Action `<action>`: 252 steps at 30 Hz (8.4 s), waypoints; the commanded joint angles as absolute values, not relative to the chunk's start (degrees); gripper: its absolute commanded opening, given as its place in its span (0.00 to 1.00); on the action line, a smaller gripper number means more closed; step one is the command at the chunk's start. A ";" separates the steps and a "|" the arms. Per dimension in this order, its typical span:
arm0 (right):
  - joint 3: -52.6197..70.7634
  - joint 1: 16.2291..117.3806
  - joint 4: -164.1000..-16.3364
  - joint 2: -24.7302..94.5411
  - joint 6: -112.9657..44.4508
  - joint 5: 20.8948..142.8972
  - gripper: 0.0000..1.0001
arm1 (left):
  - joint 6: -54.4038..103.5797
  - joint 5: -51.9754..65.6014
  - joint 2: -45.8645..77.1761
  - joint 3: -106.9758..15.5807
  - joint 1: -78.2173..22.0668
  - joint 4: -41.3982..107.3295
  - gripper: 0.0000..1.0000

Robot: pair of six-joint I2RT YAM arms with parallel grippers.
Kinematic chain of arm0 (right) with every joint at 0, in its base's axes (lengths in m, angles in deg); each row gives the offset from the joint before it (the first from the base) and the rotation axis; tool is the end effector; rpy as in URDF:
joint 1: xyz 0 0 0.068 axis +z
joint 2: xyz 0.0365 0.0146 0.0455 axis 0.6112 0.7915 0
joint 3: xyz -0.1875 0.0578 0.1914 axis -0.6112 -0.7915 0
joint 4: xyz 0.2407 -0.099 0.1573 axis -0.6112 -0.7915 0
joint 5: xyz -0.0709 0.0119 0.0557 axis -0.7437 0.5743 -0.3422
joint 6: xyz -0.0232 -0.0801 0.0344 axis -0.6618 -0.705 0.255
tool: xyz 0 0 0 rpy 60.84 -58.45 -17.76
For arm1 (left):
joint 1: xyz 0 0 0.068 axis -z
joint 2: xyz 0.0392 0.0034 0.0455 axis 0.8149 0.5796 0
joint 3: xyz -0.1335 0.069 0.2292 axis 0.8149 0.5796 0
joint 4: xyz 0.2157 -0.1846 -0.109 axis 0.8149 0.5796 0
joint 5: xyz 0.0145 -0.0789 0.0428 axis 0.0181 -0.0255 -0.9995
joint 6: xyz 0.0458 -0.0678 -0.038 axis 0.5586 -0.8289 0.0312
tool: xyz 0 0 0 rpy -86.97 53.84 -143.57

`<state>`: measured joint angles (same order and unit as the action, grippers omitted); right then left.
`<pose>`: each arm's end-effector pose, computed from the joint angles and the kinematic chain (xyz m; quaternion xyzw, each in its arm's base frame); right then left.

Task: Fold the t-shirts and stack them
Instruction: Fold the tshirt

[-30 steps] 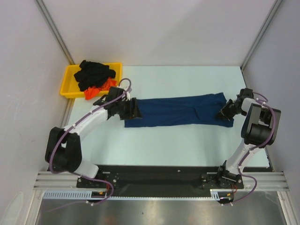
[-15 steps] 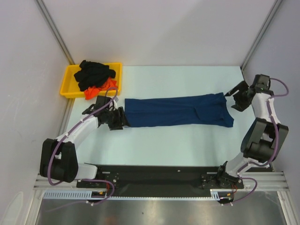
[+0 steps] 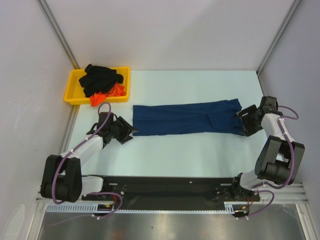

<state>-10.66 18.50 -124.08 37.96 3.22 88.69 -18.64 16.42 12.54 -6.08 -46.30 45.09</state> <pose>0.3339 -0.0950 0.1579 0.4818 0.8355 0.1701 0.2021 0.2914 -0.0673 0.1119 -0.3173 0.8733 -0.3020 0.2133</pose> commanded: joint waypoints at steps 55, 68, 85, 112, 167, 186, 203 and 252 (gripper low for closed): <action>-15.51 12.36 -106.95 49.44 -4.50 89.11 0.53 | -18.68 9.27 23.40 -6.05 -46.84 43.59 0.00; 6.63 19.92 -102.89 69.30 -7.06 86.74 0.00 | -31.57 0.76 12.68 -1.40 -31.11 47.20 0.00; 53.40 30.73 -102.98 100.95 -5.40 93.76 0.05 | -50.68 -1.90 35.50 -17.46 9.66 39.57 0.00; 2.42 37.49 -124.70 47.19 -7.78 96.22 0.77 | 7.51 24.72 -0.19 -15.63 -23.79 60.82 0.81; -42.48 65.71 -126.19 18.51 7.63 87.61 0.00 | 6.11 34.50 31.57 -11.50 -19.77 44.21 0.33; -48.63 60.62 -122.51 8.58 6.21 95.69 0.43 | 2.86 38.72 35.17 -12.20 -15.82 39.90 0.48; -52.15 59.65 -120.46 9.03 8.76 96.67 0.00 | 3.12 37.49 38.16 -11.67 -15.46 38.23 0.01; 23.17 30.91 -129.18 68.96 -17.61 107.91 0.00 | -10.59 34.93 75.85 -86.90 -26.80 48.87 0.00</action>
